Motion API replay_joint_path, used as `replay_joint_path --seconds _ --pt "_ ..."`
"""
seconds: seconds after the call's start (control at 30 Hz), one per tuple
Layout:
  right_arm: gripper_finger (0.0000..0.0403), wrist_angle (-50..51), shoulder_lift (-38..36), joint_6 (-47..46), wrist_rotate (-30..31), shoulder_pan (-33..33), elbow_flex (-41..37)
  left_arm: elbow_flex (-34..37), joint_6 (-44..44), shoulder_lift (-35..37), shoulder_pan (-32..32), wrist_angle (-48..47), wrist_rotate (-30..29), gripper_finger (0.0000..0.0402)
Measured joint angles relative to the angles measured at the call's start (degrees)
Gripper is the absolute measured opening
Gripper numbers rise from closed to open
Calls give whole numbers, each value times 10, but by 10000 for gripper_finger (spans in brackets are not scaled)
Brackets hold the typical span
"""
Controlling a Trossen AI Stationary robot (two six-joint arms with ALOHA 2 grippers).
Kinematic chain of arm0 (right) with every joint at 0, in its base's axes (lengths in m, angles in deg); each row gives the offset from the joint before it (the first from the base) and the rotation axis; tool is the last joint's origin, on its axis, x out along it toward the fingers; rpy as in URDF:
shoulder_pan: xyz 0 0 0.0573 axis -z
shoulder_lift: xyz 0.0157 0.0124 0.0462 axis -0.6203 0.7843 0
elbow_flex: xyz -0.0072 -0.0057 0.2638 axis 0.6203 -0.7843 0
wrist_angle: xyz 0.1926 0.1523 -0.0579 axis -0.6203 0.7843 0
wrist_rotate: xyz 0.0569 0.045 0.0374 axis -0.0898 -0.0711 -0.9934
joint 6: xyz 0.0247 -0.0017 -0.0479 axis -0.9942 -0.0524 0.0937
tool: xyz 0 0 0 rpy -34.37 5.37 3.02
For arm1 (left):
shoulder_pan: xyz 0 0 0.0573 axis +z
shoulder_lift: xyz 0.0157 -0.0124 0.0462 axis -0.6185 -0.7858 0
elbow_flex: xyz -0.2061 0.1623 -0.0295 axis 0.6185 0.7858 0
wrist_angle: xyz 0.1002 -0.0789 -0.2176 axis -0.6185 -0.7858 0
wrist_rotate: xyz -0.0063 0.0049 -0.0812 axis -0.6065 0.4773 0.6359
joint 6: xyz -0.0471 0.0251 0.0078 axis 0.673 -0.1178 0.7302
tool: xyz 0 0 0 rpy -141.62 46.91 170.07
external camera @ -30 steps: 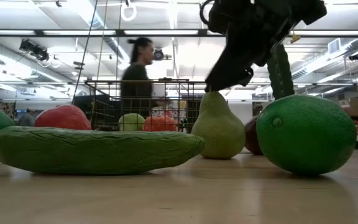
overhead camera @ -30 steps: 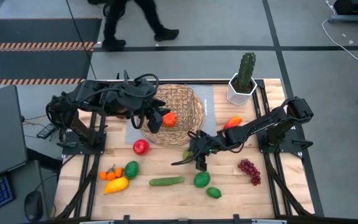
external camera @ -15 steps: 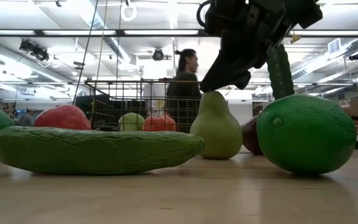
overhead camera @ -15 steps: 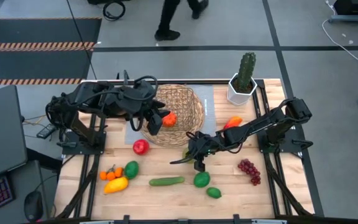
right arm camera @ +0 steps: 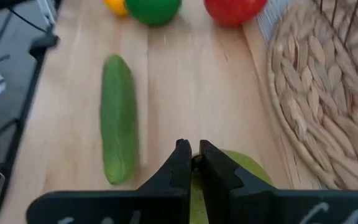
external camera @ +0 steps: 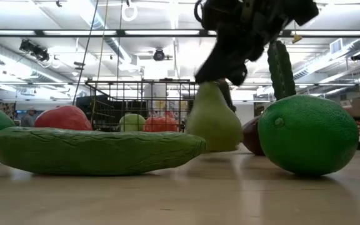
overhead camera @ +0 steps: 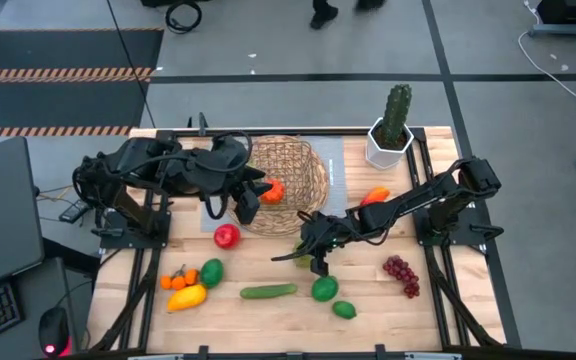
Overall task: Build produce basket
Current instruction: Put the pear into the gold wire basket
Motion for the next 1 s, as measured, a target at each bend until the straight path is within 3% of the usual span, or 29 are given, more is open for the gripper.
replay_joint_path --seconds 0.27,0.5,0.73,1.0 --pt "21 4 -4 32 -15 0 69 0 1 0 -3 0 0 172" --pt "21 49 -10 114 35 24 174 0 5 0 -4 1 0 172" --pt "26 80 -11 196 108 98 244 0 8 0 -10 6 0 172" --pt "27 124 -10 153 84 204 244 0 -1 1 -15 17 0 172"
